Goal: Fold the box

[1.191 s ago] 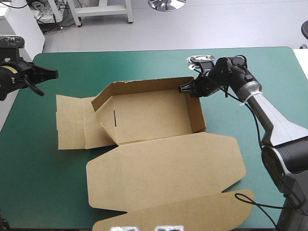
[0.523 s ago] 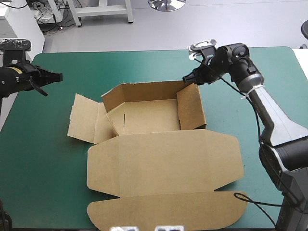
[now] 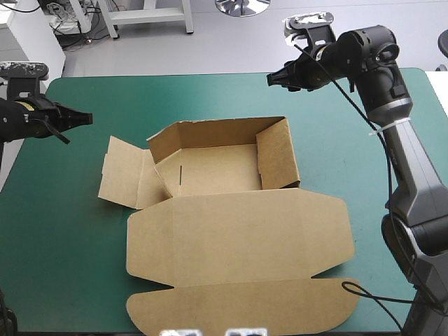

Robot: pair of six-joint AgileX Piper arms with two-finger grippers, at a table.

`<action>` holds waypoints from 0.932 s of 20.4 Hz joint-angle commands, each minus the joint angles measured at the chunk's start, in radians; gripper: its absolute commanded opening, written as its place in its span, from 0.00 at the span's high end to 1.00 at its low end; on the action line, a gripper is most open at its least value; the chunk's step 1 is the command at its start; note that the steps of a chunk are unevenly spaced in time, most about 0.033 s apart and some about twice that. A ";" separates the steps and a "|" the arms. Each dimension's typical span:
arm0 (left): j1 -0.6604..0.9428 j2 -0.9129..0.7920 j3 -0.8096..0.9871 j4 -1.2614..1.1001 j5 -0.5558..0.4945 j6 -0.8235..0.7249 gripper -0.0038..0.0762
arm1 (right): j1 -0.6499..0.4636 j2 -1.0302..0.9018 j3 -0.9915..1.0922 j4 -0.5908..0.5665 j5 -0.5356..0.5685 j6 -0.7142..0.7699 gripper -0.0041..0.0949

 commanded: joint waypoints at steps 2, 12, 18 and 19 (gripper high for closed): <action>-0.001 -0.029 -0.027 -0.009 -0.023 -0.008 0.96 | -0.004 -0.065 0.135 0.028 0.013 0.018 0.55; -0.001 -0.029 -0.027 -0.016 -0.005 -0.008 0.96 | -0.004 0.037 0.402 0.075 0.012 -0.066 0.55; -0.001 -0.029 -0.027 -0.043 0.026 -0.007 0.96 | -0.004 0.118 0.402 0.114 0.012 -0.082 0.89; -0.001 -0.029 -0.027 -0.046 0.028 -0.007 0.96 | -0.004 0.118 0.402 0.117 0.012 -0.082 0.97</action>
